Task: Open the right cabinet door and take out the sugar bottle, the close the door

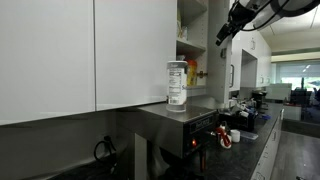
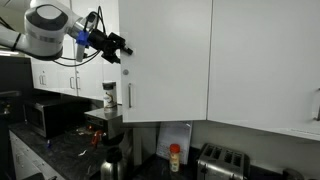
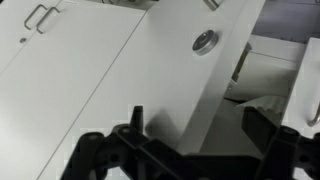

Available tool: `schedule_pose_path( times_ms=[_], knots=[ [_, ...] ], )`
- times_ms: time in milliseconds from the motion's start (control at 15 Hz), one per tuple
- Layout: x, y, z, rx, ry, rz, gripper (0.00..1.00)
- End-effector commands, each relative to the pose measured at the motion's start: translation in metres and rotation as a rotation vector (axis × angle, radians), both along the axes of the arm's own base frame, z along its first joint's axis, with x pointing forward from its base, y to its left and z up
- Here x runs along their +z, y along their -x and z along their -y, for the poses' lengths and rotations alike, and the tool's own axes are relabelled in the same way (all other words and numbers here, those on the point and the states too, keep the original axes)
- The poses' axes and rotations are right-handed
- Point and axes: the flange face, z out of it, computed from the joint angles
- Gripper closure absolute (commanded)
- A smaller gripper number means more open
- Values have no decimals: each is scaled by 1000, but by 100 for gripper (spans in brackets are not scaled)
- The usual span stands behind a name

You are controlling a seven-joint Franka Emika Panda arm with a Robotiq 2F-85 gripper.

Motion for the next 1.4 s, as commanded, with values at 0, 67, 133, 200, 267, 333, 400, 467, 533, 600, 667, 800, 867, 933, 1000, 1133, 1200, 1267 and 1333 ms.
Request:
schedule_pose_path(
  times_ms=[0,67,133,200,267,333,400,467,533,600,667,800,867,933,1000,1133,1200,1267,1333],
  knots=[
    [-5,-31,-6,117,23,-43,0],
    [-6,-36,-6,144,32,-49,0],
    [-9,-42,-7,170,40,-55,0],
    [-9,-47,-7,195,47,-58,0],
    [-10,-53,-7,221,58,-60,0],
    [-10,-58,-7,247,66,-64,0],
    [-10,-63,-7,272,75,-66,0],
    [-10,-68,-9,301,83,-64,0],
    [-9,-74,-8,322,87,-67,0],
    [-9,-77,-8,340,86,-64,0],
    [-8,-81,-8,360,90,-68,0],
    [-7,-88,-8,402,98,-67,0],
    [-6,-91,-9,423,101,-65,0],
    [-5,-95,-10,445,105,-62,0],
    [-5,-98,-10,464,109,-62,0],
    [-3,-105,-12,500,113,-65,0],
    [-2,-107,-14,517,116,-63,0],
    [-1,-109,-15,535,120,-63,0],
    [1,-112,-16,551,123,-61,0]
  ],
)
